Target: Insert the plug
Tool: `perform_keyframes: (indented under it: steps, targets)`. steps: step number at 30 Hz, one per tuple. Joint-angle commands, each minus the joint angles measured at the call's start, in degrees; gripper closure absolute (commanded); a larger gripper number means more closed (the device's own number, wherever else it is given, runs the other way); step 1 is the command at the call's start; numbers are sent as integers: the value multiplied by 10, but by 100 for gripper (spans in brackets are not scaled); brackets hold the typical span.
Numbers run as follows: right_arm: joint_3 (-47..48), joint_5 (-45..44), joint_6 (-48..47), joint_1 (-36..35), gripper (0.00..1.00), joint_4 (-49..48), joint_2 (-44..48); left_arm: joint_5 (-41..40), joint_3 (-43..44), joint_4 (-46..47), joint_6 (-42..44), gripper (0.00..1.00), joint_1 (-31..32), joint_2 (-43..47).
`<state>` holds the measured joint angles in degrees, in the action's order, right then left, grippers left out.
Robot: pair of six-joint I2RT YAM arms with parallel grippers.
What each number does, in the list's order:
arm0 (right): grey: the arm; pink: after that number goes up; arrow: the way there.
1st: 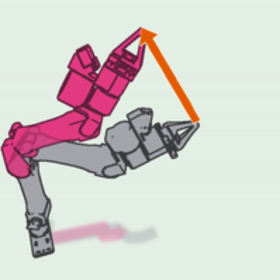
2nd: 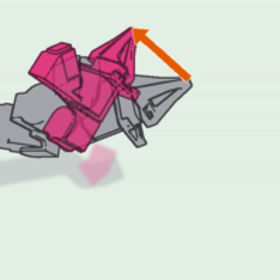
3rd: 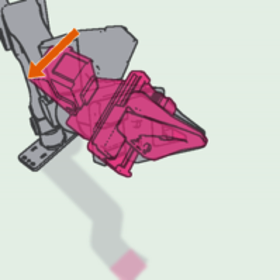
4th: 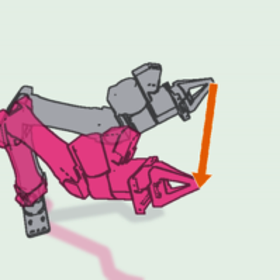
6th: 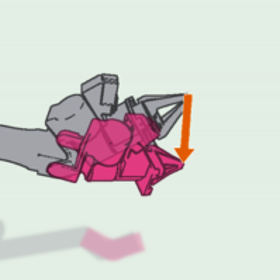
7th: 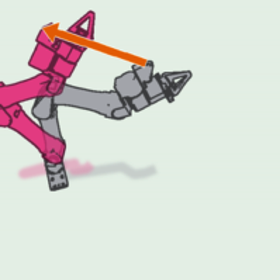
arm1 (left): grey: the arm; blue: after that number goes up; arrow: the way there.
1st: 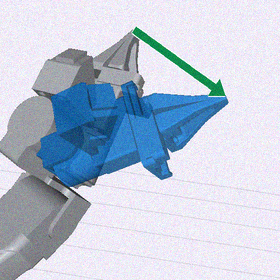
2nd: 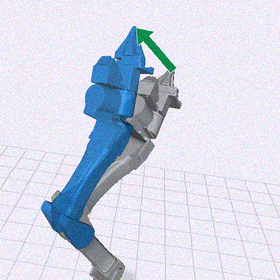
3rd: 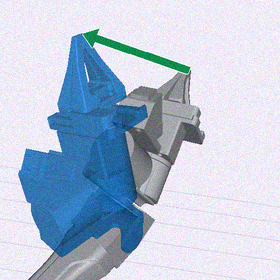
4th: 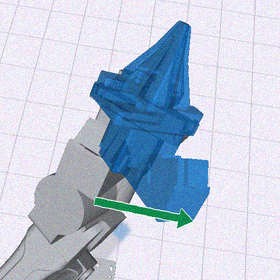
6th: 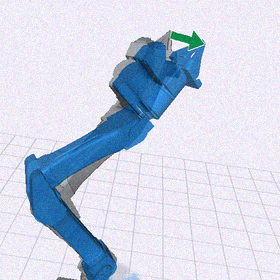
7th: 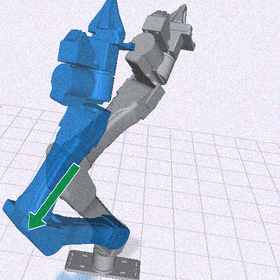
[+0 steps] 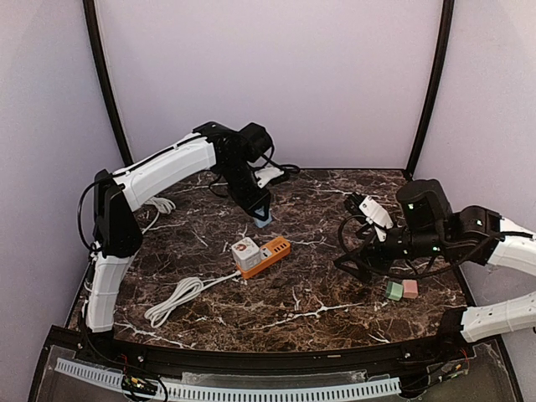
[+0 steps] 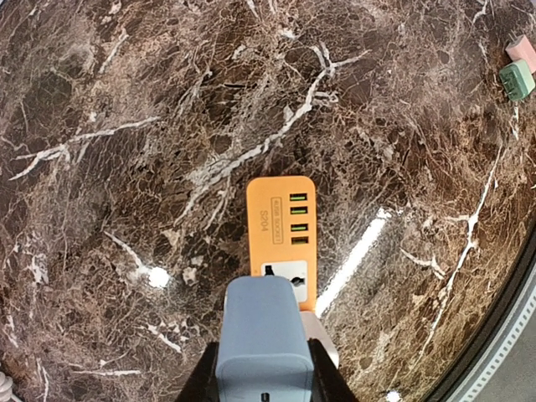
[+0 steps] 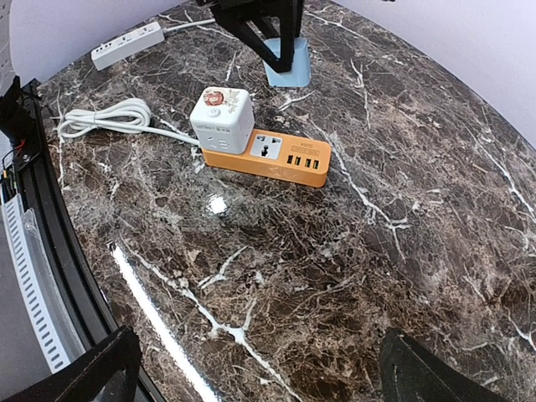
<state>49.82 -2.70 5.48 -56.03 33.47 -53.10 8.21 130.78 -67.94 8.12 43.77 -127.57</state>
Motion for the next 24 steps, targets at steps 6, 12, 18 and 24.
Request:
perform_keyframes:
  steps: [6,12,18,24]
  targets:
    - [35,6,9,-4,1,17,-2,29,-24,-36,-13,99,10,-19]
    - [48,1,15,-4,1,25,10,25,-24,-39,-19,99,19,-34]
    - [42,-1,22,-4,1,32,24,17,-26,-41,-19,99,25,-51]
    - [45,-4,23,-4,1,33,33,-7,-26,-44,-23,99,25,-58]
